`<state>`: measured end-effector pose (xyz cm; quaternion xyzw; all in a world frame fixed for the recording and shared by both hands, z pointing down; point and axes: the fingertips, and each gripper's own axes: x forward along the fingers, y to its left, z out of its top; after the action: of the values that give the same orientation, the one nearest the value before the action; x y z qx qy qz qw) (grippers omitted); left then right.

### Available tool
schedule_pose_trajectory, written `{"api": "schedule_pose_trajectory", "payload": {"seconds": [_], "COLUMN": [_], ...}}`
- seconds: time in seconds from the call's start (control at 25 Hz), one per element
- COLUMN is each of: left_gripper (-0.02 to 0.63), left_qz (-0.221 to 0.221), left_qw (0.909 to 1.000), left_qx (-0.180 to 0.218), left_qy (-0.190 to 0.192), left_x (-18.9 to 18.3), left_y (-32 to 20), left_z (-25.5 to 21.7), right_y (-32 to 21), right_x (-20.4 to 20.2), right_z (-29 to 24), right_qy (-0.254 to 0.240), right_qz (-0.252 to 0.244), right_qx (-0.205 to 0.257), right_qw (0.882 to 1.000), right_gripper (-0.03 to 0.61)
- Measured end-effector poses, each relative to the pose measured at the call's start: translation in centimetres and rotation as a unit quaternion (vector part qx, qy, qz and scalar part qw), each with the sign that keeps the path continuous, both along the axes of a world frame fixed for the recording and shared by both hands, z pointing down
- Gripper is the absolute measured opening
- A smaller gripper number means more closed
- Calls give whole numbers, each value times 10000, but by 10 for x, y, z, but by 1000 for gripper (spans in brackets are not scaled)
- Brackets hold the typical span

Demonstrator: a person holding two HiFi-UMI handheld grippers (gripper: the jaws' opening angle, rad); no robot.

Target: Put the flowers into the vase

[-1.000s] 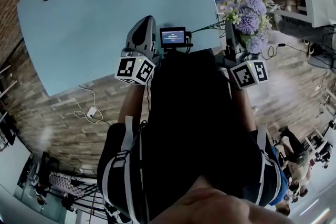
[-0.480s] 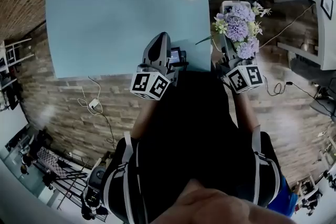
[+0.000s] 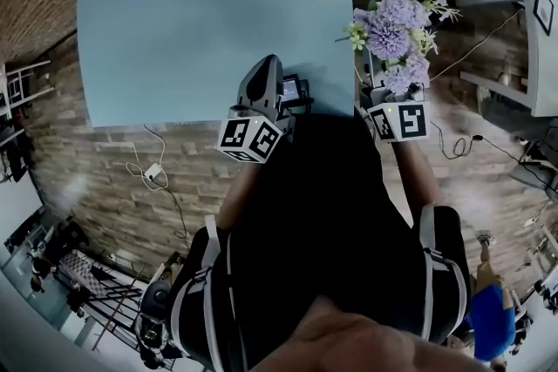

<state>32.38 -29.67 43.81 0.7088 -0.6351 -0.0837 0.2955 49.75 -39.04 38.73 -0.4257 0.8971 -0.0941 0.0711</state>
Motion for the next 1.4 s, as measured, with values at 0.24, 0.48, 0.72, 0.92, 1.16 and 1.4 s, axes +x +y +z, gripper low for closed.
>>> {"api": "schedule_pose_trajectory", "payload": {"seconds": [0.24, 0.48, 0.72, 0.92, 1.16, 1.4], "left_gripper": [18, 18, 18, 18, 18, 18], "left_qz": [287, 444, 498, 424, 232, 143], "left_qw": [9992, 9980, 9963, 9965, 9984, 9993], "left_qx": [153, 205, 368, 385, 174, 8], "left_qy": [252, 392, 596, 608, 479, 356], "left_x": [-8, -36, -56, -54, -57, -55], "left_y": [4, 14, 7, 3, 5, 1], "left_z": [-1, 2, 2, 4, 14, 20], "right_y": [-1, -8, -24, -47, -76, -108], "right_x": [-23, -37, -40, -36, -45, -62], "right_z": [-9, -23, -59, -82, -141, -114], "right_qy": [435, 728, 1011, 931, 502, 434], "right_qz": [111, 355, 586, 603, 430, 300], "right_qx": [323, 468, 621, 603, 1203, 1259], "right_qw": [9985, 9956, 9912, 9920, 9905, 9906], "right_gripper": [132, 132, 132, 132, 132, 132]}}
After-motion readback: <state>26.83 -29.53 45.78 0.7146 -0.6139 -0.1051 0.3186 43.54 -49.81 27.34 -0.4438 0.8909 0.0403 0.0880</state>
